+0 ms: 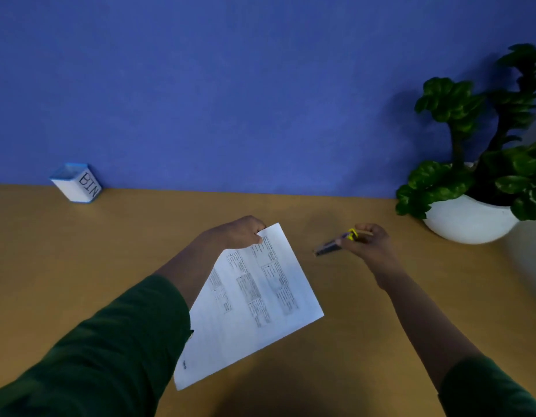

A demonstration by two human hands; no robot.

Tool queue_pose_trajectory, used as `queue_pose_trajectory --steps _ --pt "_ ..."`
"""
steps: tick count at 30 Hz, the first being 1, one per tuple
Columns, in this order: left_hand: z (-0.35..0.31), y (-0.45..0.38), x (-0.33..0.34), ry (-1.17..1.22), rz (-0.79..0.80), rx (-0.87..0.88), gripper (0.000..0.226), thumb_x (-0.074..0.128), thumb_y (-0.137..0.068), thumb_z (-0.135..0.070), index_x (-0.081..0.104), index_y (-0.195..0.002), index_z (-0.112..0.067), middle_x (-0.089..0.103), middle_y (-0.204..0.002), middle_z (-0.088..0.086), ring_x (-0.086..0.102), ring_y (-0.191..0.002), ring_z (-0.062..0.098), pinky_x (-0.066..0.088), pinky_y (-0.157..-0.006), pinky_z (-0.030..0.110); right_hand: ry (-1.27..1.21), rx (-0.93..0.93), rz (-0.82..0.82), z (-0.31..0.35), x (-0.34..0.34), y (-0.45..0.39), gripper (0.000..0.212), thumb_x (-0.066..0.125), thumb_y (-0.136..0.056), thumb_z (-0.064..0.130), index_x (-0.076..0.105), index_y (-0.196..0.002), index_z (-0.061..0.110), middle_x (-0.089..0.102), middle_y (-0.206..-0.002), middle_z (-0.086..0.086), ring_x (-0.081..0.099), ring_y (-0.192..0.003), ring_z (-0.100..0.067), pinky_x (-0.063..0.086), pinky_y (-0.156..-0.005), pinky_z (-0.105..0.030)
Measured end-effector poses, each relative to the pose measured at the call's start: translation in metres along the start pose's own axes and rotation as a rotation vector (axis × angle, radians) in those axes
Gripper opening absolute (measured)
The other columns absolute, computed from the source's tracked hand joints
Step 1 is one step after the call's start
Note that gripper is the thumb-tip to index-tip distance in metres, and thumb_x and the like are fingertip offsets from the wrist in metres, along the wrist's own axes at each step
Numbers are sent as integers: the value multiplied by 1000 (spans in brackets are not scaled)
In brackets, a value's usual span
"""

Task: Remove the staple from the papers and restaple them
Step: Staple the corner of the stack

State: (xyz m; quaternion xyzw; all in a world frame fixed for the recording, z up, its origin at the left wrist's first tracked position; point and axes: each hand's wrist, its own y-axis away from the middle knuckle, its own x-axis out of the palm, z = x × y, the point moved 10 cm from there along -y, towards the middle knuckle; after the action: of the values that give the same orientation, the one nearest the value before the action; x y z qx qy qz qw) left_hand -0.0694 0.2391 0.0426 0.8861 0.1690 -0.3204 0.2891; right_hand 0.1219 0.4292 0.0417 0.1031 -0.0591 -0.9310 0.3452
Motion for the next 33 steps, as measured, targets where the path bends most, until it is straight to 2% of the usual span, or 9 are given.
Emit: queue_pose_trajectory --steps 5,7,11,17,21,23,25,30,33 --pt "0 5 0 -52 45 5 20 53 -91 -9 66 -106 -6 70 -106 8 66 -88 20 52 -79 32 -625 125 237 7 52 6 10 58 -89 24 62 -96 18 70 -81 10 67 -73 -3 50 -73 -25" --pt "-1 4 -1 -61 54 18 19 54 -90 -9 67 -104 -7 71 -104 9 65 -86 18 52 -77 32 -711 235 291 1 75 9 28 47 -93 38 64 -96 16 69 -82 7 66 -76 -7 53 -69 -28" --pt "-3 2 -1 -68 76 42 17 55 -90 -8 68 -101 -8 71 -103 8 65 -88 19 52 -81 34 -585 392 308 -13 109 19 47 36 -96 47 65 -98 10 68 -94 -2 60 -72 -12 47 -63 -27" --pt "0 -3 -2 -83 68 84 21 53 -91 -7 65 -109 -7 68 -111 8 64 -96 19 50 -89 36 -489 479 340 -21 131 26 51 29 -97 50 63 -87 13 59 -70 -4 45 -42 -10 35 -37 -17" --pt "4 -6 0 -94 49 79 23 52 -92 -8 64 -112 -8 67 -114 8 64 -103 23 51 -90 35 -241 295 405 -11 127 24 18 58 -89 34 51 -83 19 47 -62 3 39 -40 -5 29 -36 -17" --pt "5 -8 -1 -104 37 80 24 52 -92 -9 64 -113 -9 66 -115 8 63 -103 22 50 -86 31 -104 211 368 -9 124 21 28 65 -86 20 42 -100 15 42 -62 1 40 -42 -5 31 -36 -17" --pt "5 -9 0 -117 32 88 25 51 -92 -8 64 -114 -10 66 -117 7 62 -103 21 48 -85 29 -48 190 333 -7 122 21 38 64 -87 21 36 -110 12 44 -67 -1 43 -48 -8 34 -38 -19" --pt "5 -9 -1 -115 22 95 27 52 -92 -9 63 -116 -11 64 -117 4 56 -94 14 42 -81 26 120 90 334 -1 118 17 14 57 -91 24 48 -101 20 48 -76 -1 45 -57 -11 35 -49 -24" --pt "6 -8 -2 -132 18 90 25 51 -92 -11 63 -115 -12 64 -116 4 58 -96 17 45 -83 29 229 60 374 -1 120 20 11 58 -89 31 57 -90 20 49 -74 1 41 -56 -9 34 -45 -17"
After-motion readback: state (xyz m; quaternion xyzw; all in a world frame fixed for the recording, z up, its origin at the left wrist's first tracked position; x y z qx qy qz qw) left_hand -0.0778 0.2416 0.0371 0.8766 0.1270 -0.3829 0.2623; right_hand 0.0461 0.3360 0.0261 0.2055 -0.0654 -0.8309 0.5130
